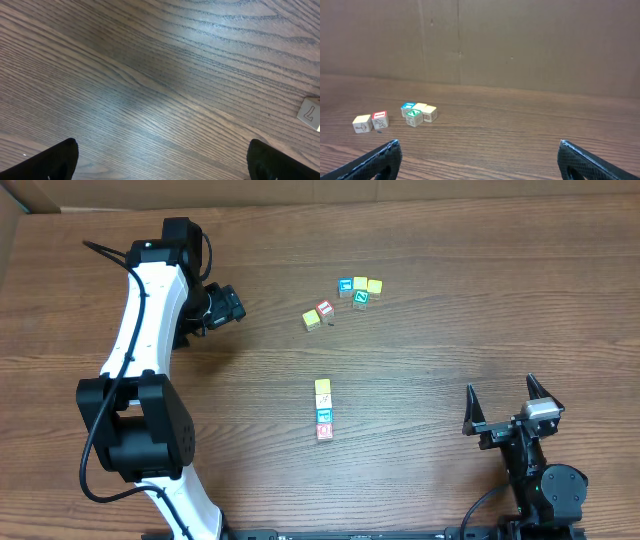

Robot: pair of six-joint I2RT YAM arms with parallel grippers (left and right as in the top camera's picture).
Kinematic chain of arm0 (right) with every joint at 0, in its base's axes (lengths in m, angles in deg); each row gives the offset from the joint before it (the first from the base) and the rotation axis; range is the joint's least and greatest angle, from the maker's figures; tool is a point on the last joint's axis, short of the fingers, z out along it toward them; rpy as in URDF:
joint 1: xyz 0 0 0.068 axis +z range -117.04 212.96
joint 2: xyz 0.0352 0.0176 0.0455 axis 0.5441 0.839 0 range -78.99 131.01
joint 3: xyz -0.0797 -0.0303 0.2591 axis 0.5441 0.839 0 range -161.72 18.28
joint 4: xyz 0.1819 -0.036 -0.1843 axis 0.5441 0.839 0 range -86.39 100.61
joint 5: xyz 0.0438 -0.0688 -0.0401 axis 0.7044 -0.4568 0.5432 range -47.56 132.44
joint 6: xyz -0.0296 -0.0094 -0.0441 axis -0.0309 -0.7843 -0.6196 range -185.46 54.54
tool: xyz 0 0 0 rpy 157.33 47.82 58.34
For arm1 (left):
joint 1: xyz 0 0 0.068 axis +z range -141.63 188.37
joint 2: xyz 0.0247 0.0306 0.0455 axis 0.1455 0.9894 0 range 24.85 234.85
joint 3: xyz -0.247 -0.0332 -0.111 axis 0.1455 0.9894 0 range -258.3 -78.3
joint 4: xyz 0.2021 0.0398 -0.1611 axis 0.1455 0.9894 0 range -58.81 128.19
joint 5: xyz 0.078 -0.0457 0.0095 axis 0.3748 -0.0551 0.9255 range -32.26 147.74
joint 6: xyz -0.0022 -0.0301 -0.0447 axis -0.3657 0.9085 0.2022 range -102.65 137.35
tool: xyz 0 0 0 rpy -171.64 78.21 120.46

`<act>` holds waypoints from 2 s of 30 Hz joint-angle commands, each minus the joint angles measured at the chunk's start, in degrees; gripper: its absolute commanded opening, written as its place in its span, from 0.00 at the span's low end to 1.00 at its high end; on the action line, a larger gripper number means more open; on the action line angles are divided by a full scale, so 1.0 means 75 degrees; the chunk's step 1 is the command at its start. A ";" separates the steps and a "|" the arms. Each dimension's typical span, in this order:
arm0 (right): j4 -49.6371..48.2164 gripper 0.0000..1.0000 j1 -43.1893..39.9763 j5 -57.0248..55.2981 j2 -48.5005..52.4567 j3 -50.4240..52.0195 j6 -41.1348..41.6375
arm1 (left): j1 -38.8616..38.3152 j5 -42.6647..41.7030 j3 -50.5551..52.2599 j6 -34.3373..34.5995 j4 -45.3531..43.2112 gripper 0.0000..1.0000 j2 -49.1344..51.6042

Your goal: Flip 4 blocks

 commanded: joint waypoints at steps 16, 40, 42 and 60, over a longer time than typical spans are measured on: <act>-0.0023 1.00 0.0020 -0.0047 -0.0064 0.0082 0.0087 | -0.0017 0.0073 -0.0067 0.0047 -0.0006 1.00 0.0029; -0.0023 1.00 0.0020 -0.0047 -0.0064 0.0082 0.0087 | -0.1241 0.0073 -0.0067 0.0047 -0.0006 1.00 -0.1454; -0.0023 1.00 0.0020 -0.0047 -0.0064 0.0082 0.0087 | -0.1574 0.0073 -0.0067 0.0047 -0.0006 1.00 -0.2040; -0.0023 1.00 0.0020 -0.0047 -0.0064 0.0082 0.0087 | -0.1938 0.0924 -0.0067 0.0023 0.0149 1.00 -0.7533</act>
